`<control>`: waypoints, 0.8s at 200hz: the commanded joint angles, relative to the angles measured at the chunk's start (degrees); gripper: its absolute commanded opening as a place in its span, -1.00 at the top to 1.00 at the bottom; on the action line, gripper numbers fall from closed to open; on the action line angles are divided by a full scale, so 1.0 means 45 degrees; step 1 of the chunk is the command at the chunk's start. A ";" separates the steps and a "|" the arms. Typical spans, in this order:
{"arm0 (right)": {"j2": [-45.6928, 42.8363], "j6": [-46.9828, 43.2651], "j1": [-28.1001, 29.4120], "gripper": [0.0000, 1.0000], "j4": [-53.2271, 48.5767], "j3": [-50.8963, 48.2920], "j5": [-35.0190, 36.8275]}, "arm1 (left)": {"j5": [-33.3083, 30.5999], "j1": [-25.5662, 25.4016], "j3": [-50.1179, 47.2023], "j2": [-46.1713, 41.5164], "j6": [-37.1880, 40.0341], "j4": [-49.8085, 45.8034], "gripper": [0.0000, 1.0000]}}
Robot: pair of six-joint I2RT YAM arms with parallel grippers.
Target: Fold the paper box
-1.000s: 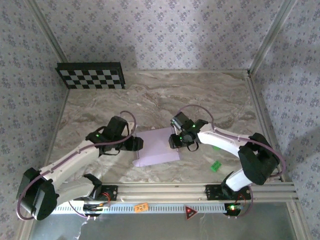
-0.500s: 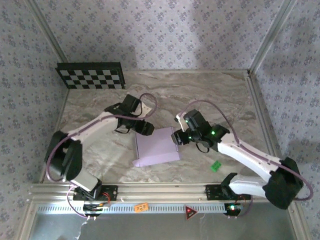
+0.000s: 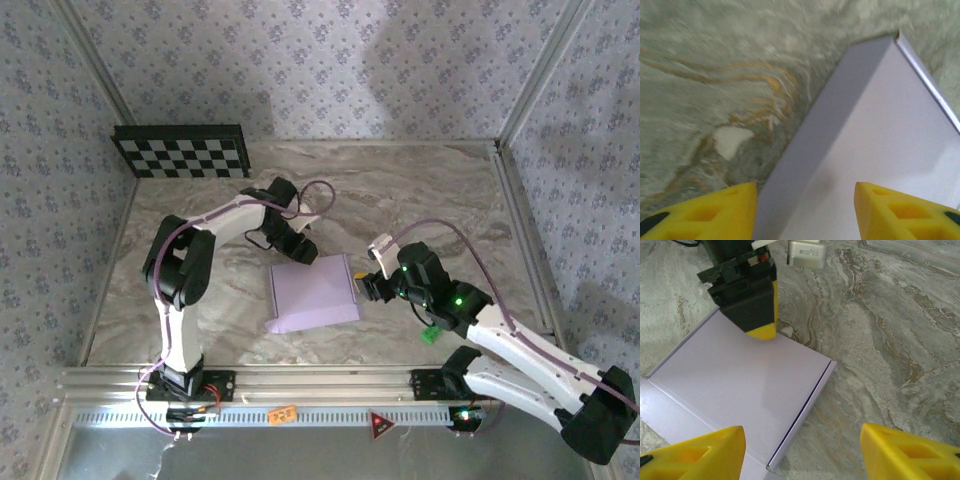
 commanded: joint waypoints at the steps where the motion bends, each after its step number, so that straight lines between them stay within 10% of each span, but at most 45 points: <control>1: -0.0111 -0.0215 0.0019 -0.28 0.0237 -0.0168 0.0105 | 0.1308 0.0074 -0.0064 -0.0235 0.0268 -0.0692 0.03; 160: 0.0631 -0.1090 0.0053 -0.26 0.0204 0.0119 -0.0779 | 0.0529 0.0512 -0.0203 -0.0070 0.0392 -0.0595 0.35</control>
